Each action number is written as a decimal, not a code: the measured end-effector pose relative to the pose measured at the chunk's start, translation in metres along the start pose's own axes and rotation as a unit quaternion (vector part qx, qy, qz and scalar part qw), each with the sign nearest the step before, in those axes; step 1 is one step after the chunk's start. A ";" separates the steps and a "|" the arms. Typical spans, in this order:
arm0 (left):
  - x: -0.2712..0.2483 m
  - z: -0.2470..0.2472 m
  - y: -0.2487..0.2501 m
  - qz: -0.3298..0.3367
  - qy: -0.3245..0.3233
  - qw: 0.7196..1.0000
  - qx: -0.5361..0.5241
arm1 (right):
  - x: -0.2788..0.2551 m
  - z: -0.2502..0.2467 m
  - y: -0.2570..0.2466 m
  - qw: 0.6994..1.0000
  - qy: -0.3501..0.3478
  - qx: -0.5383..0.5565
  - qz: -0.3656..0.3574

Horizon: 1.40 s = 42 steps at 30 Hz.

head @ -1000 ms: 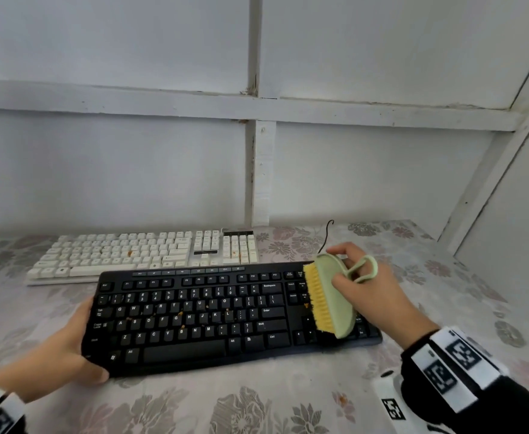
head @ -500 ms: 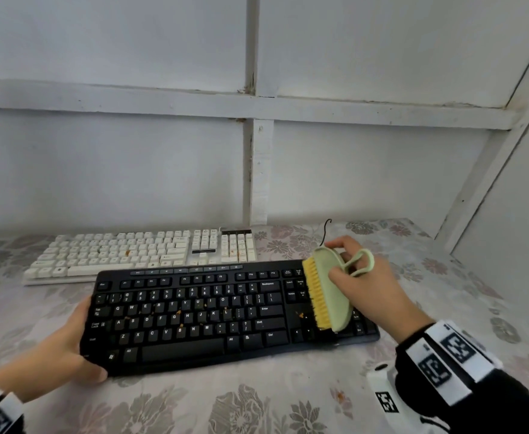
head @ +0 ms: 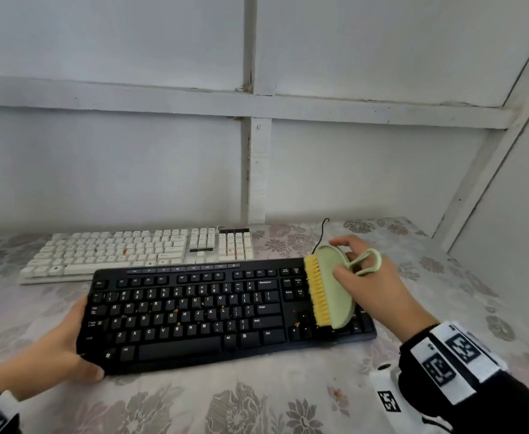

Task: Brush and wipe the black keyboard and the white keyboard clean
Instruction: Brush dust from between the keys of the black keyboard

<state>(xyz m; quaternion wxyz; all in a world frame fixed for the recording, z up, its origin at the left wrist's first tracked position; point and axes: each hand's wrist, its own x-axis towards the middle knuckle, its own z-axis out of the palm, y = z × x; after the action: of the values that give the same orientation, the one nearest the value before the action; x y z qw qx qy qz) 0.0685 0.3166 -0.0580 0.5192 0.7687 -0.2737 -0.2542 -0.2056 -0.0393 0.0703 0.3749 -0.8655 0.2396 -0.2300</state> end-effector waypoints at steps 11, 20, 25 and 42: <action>-0.003 0.003 0.006 -0.010 0.010 1.000 0.007 | -0.027 -0.004 -0.003 0.999 -0.051 -0.006 -0.005; -0.004 0.001 0.006 -0.008 -0.003 1.000 0.009 | 0.004 0.021 -0.010 1.000 -0.023 -0.010 -0.012; -0.003 0.001 0.007 -0.013 0.003 1.000 0.000 | -0.025 0.026 -0.002 0.996 -0.082 -0.028 -0.002; -0.002 0.000 0.004 -0.022 -0.006 1.000 -0.001 | -0.027 0.026 -0.006 0.993 -0.107 -0.049 0.006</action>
<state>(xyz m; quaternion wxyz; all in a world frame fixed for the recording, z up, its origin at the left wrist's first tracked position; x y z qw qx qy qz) 0.0664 0.3173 -0.0540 0.5127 0.7723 -0.2598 -0.2705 -0.2103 -0.0054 0.0531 0.3568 -0.9011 0.2145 -0.1212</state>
